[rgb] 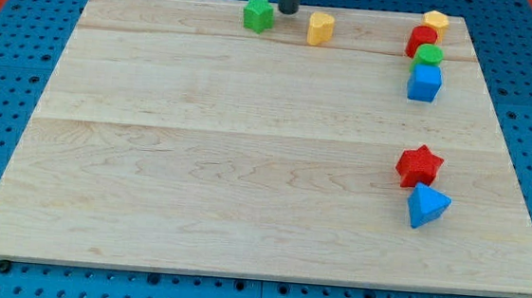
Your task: Slide the yellow heart closer to the green star
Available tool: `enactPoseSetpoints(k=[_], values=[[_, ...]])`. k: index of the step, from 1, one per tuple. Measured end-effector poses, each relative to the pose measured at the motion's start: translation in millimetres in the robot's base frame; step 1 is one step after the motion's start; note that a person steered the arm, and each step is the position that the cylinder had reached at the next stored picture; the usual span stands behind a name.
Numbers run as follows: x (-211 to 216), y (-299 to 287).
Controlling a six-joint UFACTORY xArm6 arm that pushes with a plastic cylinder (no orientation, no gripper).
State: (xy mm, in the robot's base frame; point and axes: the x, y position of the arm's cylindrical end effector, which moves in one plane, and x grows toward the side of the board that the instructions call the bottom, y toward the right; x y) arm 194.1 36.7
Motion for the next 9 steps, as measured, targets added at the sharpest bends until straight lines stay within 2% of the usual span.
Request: enactPoseSetpoints(k=[1,2,6,7,9], values=[[-1.6,89.6],[8.9,121.4],[54.4,49.2],[31.8,20.2],[20.1,11.1]])
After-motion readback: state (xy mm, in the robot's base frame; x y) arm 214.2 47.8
